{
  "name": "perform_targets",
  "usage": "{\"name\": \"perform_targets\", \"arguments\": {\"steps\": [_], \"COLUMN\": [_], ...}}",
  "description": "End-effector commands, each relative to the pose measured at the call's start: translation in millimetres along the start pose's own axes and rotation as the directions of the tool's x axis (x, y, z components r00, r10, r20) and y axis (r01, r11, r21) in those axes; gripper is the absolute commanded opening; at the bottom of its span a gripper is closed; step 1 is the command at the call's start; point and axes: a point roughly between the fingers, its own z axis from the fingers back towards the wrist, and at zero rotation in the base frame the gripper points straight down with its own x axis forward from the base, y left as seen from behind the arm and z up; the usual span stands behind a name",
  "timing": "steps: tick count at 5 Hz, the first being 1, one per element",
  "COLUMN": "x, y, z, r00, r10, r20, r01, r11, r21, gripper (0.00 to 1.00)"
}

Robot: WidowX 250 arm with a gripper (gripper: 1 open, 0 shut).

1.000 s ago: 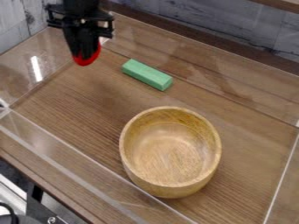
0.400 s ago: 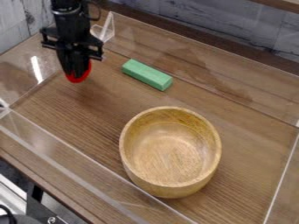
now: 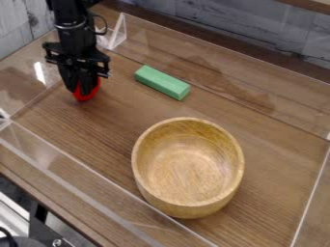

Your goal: Move the red fruit to the left side of the table

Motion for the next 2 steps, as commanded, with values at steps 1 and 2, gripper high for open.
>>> {"name": "perform_targets", "arguments": {"steps": [1, 2], "x": [7.4, 9.4], "y": [8.2, 10.9], "z": [10.9, 6.0], "r00": [0.999, 0.999], "r10": [0.009, 0.015], "r20": [0.042, 0.036], "r01": [-0.009, -0.014], "r11": [1.0, 1.0], "r21": [0.0, -0.004], "gripper": [1.0, 1.0]}}
